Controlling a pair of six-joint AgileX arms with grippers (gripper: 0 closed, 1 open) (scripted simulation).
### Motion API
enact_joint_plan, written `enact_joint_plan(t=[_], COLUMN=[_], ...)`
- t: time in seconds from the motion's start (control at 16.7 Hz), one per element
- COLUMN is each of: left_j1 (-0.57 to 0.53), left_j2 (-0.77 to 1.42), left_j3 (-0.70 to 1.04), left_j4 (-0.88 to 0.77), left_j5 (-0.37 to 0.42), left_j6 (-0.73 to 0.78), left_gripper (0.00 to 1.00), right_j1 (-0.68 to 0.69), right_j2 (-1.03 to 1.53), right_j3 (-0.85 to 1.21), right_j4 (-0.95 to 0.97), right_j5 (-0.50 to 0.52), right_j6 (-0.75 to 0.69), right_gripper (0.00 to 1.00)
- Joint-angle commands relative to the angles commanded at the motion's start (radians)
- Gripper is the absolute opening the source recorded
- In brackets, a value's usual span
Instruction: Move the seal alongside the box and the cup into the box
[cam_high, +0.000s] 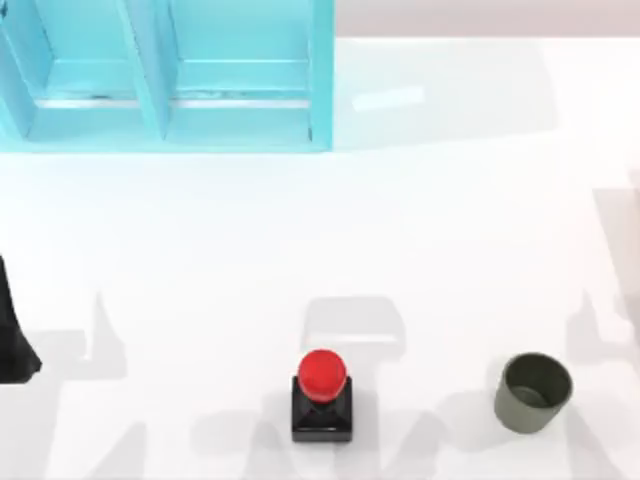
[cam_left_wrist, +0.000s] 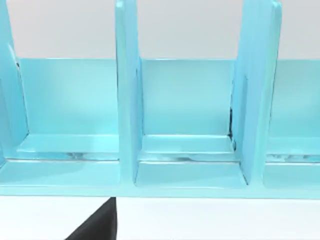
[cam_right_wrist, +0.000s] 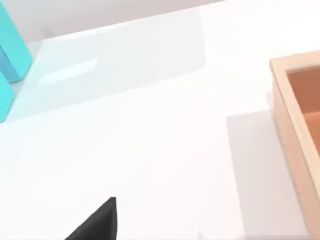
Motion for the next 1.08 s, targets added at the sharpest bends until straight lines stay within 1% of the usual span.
enact_joint_plan(t=[0.24, 0.6, 0.84, 1.08], left_j1=[0.0, 0.0, 0.0, 0.0], left_j2=[0.0, 0.0, 0.0, 0.0], left_j3=[0.0, 0.0, 0.0, 0.0], left_j4=[0.0, 0.0, 0.0, 0.0], left_j5=[0.0, 0.0, 0.0, 0.0], left_j6=[0.0, 0.0, 0.0, 0.0], left_gripper=[1.0, 1.0, 1.0, 1.0], right_j1=[0.115, 0.343, 0.505, 0.658], right_j2=[0.414, 1.048, 1.349, 1.564], right_j3=[0.253, 0.698, 0.993, 1.262], right_j4=[-0.217, -0.583, -0.798, -0.958], right_j5=[0.005, 0.017, 0.019, 0.013], right_j6=[0.211, 0.497, 0.627, 0.699], right_gripper=[1.0, 1.0, 1.0, 1.0])
